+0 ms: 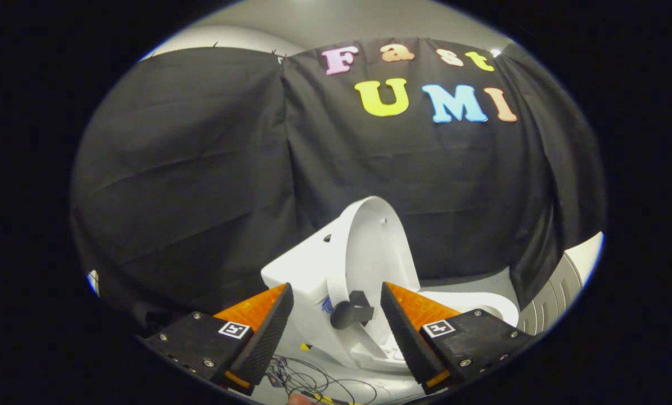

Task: Open the toilet lid.

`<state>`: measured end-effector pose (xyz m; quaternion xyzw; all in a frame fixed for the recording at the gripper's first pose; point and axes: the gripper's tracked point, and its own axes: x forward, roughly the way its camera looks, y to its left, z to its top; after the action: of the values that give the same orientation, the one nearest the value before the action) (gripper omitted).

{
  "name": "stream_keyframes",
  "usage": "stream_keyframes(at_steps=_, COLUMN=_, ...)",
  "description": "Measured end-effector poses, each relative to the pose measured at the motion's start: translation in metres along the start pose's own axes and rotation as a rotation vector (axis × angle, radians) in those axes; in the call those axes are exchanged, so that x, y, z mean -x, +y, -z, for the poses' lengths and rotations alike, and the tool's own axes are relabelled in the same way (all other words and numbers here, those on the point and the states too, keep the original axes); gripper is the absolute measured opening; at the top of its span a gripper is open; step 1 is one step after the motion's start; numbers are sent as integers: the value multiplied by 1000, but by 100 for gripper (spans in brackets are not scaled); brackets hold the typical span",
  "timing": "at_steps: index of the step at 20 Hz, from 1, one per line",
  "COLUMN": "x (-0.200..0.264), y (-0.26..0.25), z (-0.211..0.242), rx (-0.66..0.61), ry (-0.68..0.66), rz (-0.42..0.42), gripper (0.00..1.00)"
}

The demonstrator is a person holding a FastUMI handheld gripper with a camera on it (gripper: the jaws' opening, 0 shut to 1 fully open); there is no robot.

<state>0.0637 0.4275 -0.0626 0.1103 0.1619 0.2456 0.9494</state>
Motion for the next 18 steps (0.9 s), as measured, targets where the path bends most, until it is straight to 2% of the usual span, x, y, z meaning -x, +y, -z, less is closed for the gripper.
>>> stream_keyframes(at_steps=1, x=9, y=-8, z=-14, rx=18, ry=-38, rz=-3, gripper=95)
stream_keyframes(at_steps=5, x=36, y=-87, z=-60, rx=110, ry=-126, rz=97, gripper=95)
stream_keyframes(at_steps=7, x=47, y=-120, z=-69, rx=91, ry=-163, rz=119, gripper=95)
stream_keyframes(at_steps=9, x=61, y=-148, z=-79, rx=71, ry=-210, rz=105, gripper=95)
stream_keyframes(at_steps=13, x=95, y=-238, z=-86, rx=69, ry=-244, rz=194, gripper=95)
stream_keyframes(at_steps=18, x=144, y=-307, z=-85, rx=54, ry=-264, rz=286, gripper=95)
